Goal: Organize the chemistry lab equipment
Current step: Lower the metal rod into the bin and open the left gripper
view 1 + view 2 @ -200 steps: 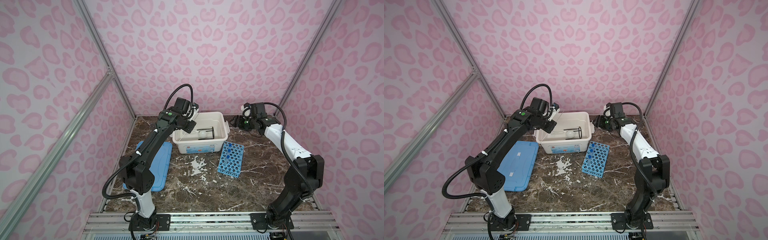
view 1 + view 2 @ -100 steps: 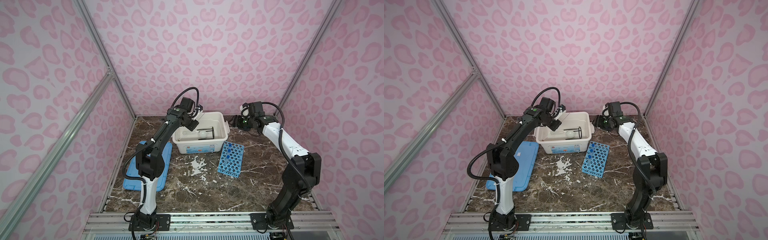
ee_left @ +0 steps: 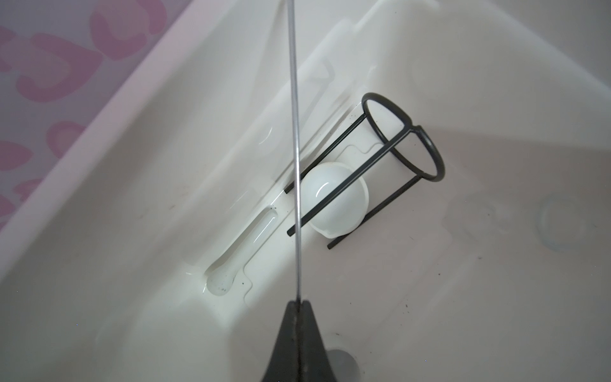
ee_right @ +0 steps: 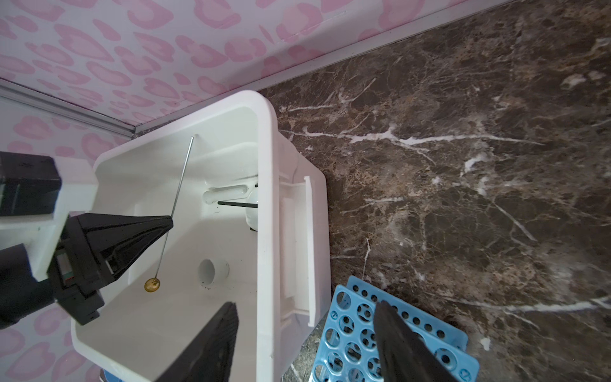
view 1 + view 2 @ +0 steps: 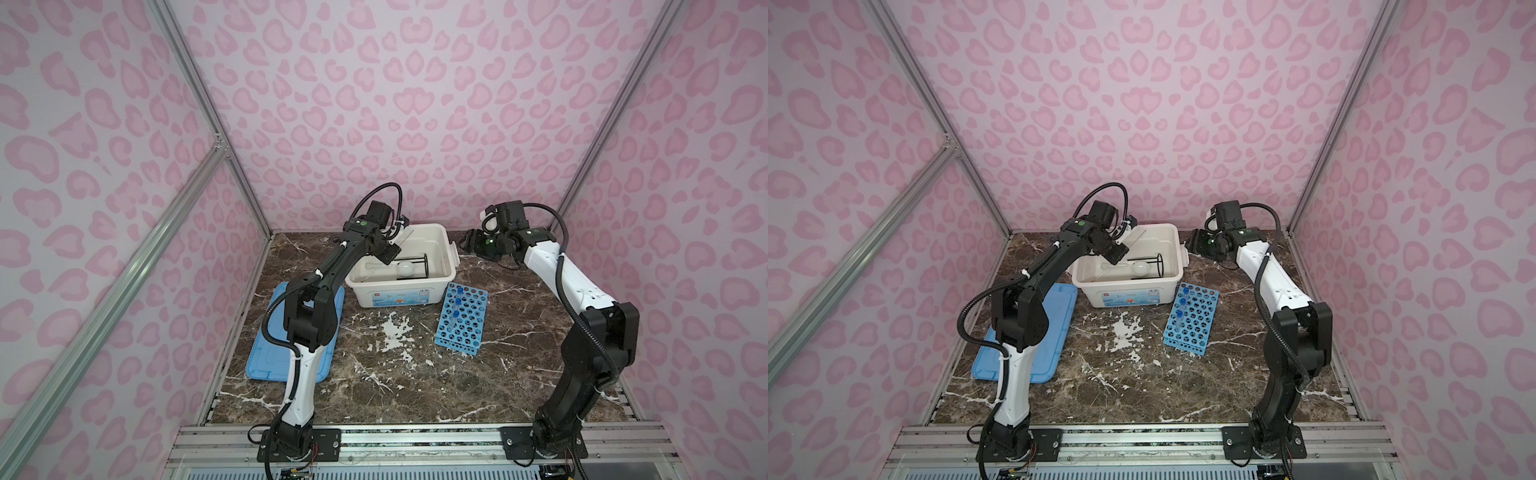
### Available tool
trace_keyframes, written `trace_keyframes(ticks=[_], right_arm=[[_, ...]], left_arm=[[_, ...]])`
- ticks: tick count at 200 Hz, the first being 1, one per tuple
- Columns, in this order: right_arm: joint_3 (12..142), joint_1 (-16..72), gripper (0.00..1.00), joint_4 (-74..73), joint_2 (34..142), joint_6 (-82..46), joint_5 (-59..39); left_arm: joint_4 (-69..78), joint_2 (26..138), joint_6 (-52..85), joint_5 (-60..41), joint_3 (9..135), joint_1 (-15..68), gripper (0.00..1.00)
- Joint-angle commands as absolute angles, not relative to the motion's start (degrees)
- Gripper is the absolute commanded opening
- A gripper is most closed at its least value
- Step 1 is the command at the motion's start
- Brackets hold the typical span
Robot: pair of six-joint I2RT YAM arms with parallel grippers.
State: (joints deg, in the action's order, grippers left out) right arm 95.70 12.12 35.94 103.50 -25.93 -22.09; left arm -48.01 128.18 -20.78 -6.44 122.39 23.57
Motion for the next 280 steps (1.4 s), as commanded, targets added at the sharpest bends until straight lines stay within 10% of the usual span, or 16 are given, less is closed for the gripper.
trace_keyframes(ticks=[1,280], right_arm=[[96.2,12.2,0.67,36.8,104.3,-25.7,-21.7],[94.8,12.3,0.67,34.8,104.4,-26.5,-22.9]], left_arm=[[-47.3,129.2,-21.4,-7.4,121.6,23.5,0.04],[-46.1,129.8,-18.6,-7.1,113.2,24.3,0.19]])
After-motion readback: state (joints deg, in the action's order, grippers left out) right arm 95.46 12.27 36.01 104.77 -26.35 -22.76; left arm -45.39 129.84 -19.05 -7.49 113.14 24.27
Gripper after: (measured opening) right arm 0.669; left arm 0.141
